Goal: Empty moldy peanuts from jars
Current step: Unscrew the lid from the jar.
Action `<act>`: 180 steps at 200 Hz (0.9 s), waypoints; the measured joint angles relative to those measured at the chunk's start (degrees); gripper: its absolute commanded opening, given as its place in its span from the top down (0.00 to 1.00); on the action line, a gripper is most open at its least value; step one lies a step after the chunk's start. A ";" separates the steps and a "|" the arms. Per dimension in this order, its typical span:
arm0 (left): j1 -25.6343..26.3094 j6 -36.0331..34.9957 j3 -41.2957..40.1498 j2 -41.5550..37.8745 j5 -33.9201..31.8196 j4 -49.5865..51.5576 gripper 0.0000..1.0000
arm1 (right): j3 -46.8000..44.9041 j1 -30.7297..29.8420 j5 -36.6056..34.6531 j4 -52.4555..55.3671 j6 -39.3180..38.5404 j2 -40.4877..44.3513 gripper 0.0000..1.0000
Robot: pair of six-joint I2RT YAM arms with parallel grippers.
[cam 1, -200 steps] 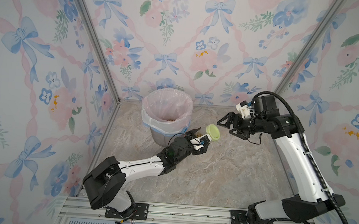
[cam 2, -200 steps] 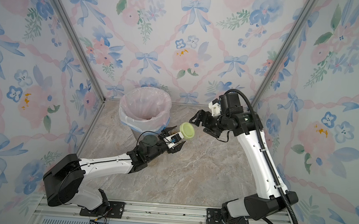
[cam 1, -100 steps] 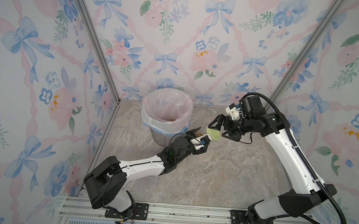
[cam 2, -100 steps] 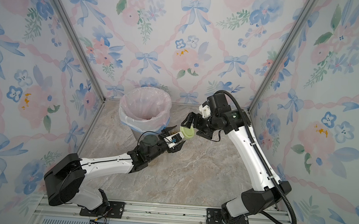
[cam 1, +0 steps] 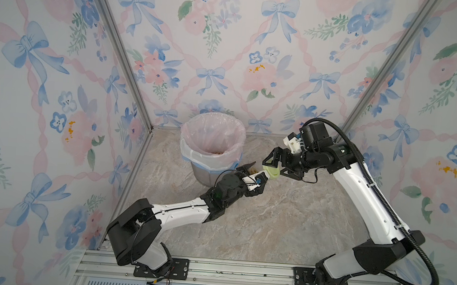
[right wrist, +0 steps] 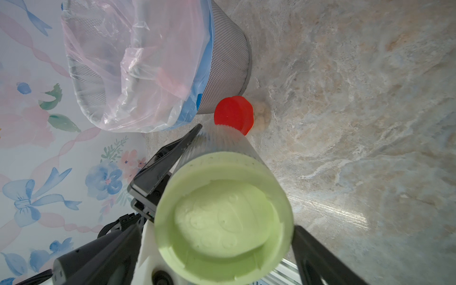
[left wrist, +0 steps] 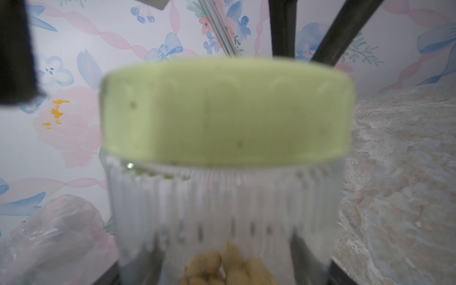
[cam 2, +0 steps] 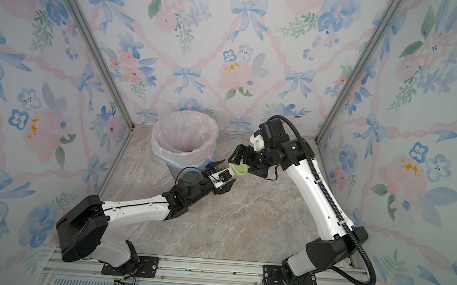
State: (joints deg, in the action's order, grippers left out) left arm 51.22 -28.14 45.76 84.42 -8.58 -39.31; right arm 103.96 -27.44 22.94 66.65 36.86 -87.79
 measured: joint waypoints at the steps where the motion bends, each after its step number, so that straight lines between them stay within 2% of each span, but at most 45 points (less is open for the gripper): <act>1: 0.00 0.02 0.00 0.00 0.00 0.00 0.77 | -0.02 -0.02 -0.02 0.00 0.00 0.00 0.05; 30: 0.00 0.00 0.07 0.00 0.00 0.00 0.77 | -0.68 -0.04 -0.50 -0.02 -0.66 -0.26 0.11; 62: 0.00 -0.17 0.11 0.00 -0.02 0.02 0.77 | -0.79 -0.04 -0.44 -0.48 -2.16 -0.26 0.27; 79: -0.07 0.00 0.11 0.00 0.04 0.15 0.77 | -1.20 -0.02 0.02 -0.96 -3.04 -0.24 0.32; 110: -0.83 1.64 0.11 0.00 3.23 0.55 0.77 | -1.27 0.46 0.79 -0.48 -8.85 -0.37 0.32; 180: -3.91 9.86 0.04 -0.28 16.96 3.96 0.76 | -1.27 1.27 2.75 2.38 -25.55 -1.40 0.33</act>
State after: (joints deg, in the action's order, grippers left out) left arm 47.31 -18.28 45.80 84.14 8.38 -35.35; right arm 102.69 -26.17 25.69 69.04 11.31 -89.19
